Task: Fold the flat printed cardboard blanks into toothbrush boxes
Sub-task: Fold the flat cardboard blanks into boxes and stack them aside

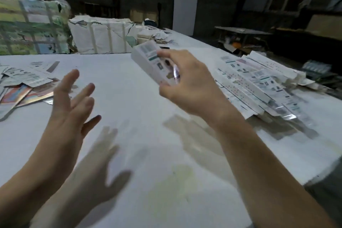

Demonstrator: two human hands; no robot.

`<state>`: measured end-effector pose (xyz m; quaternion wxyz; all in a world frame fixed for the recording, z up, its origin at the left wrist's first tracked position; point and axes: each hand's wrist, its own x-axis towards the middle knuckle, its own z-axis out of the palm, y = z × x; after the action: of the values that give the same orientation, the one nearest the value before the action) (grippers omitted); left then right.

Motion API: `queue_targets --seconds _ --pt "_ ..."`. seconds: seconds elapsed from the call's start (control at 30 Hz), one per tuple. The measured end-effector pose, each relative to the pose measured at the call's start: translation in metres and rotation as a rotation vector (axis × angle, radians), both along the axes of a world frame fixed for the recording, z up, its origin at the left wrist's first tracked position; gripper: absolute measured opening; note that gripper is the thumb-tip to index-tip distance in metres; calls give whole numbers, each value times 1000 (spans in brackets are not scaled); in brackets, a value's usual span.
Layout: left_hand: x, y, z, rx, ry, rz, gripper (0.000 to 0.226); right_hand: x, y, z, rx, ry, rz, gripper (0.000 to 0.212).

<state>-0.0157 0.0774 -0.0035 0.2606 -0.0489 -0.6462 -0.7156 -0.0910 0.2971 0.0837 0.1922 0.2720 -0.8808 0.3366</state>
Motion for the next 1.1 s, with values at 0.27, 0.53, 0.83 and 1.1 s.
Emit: queue_targets --seconds 0.27,0.53,0.83,1.1 --pt "-6 -48 -3 -139 -157 185 24 -60 69 0 360 -152 -588 44" --pt "17 -95 4 -1275 -805 743 60 -30 3 -25 95 132 -31 32" --pt "26 -116 11 -1399 -1055 777 37 -12 -23 -48 103 38 277 22" --pt "25 -120 15 -1445 -745 841 34 -8 -31 -52 -20 5 288 17"
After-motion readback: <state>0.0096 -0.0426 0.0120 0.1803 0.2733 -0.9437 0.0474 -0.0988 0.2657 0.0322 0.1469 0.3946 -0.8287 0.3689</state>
